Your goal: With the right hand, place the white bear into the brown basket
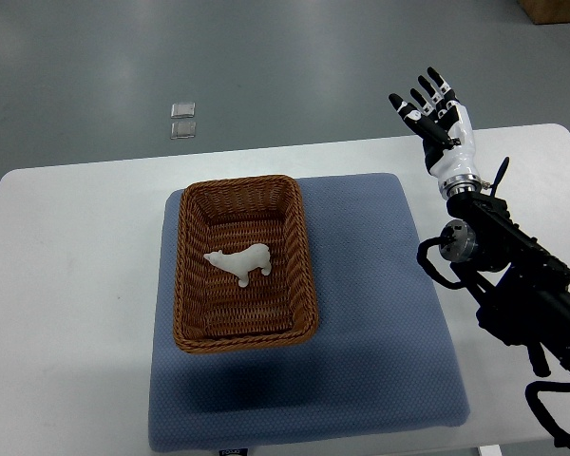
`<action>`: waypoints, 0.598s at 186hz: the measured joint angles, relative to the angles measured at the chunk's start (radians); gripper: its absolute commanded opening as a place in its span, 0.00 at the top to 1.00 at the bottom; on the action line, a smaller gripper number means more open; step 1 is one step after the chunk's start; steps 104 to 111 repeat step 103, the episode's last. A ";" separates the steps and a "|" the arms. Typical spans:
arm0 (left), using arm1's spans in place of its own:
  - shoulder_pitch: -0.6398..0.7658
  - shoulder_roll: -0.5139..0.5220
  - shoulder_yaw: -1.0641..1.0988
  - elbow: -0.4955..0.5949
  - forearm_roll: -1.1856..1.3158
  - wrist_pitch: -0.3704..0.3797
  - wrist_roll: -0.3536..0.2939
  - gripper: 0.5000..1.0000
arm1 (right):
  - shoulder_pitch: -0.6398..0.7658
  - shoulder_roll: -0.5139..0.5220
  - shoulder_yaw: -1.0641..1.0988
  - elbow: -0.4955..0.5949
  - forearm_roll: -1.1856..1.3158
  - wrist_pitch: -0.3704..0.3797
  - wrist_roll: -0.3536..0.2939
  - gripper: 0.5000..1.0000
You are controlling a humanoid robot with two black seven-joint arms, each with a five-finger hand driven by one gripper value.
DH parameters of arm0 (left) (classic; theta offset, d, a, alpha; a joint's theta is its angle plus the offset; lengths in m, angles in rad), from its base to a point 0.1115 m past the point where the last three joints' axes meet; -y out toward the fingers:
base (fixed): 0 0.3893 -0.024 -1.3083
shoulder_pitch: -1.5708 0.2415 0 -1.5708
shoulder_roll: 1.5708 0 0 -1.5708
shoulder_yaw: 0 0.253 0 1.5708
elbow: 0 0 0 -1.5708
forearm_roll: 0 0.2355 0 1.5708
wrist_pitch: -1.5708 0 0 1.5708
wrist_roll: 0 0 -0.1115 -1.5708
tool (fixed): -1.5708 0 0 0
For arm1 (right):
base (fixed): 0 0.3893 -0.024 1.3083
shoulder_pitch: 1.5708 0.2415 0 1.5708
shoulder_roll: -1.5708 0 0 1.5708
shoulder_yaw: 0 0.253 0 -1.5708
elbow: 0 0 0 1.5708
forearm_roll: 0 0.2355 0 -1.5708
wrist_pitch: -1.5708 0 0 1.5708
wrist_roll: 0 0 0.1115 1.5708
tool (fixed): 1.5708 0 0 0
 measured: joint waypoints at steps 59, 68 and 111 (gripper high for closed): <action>0.000 0.000 0.000 0.001 0.000 0.000 0.000 0.00 | -0.020 0.003 0.000 -0.050 0.054 -0.014 0.017 0.17; 0.000 0.000 0.000 0.001 0.000 0.000 0.000 0.00 | -0.021 0.003 -0.001 -0.059 0.054 -0.015 0.017 0.17; 0.000 0.000 0.000 0.002 0.000 0.000 0.000 0.00 | -0.035 0.004 -0.001 -0.066 0.055 -0.020 0.017 0.17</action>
